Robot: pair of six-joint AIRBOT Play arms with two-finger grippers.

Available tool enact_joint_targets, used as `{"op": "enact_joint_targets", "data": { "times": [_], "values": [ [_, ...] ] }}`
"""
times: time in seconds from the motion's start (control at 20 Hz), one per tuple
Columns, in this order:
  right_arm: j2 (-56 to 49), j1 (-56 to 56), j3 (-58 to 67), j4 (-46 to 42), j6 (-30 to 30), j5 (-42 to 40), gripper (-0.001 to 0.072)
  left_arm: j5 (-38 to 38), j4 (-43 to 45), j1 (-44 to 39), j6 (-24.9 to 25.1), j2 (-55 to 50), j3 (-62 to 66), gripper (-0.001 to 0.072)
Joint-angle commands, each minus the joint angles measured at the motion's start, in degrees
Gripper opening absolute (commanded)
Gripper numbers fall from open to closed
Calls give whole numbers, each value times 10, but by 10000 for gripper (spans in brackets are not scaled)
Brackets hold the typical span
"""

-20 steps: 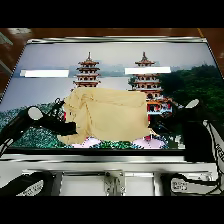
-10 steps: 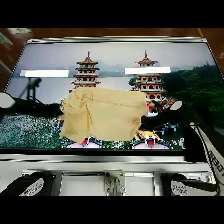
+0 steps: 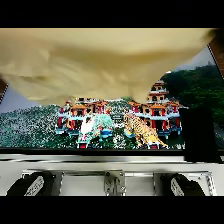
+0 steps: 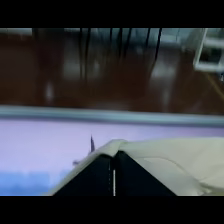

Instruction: Fold the shirts.

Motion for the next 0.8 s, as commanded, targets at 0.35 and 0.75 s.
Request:
{"op": "enact_joint_targets", "data": {
  "times": [0.35, 0.75],
  "values": [
    [117, -28, 114, -237, 153, 115, 56, -89, 119, 17, -28, 120, 30, 41],
    [-66, -28, 28, -249, 188, 346, 56, -108, 133, 17, -4, 101, -212, 41]
  ]
}}
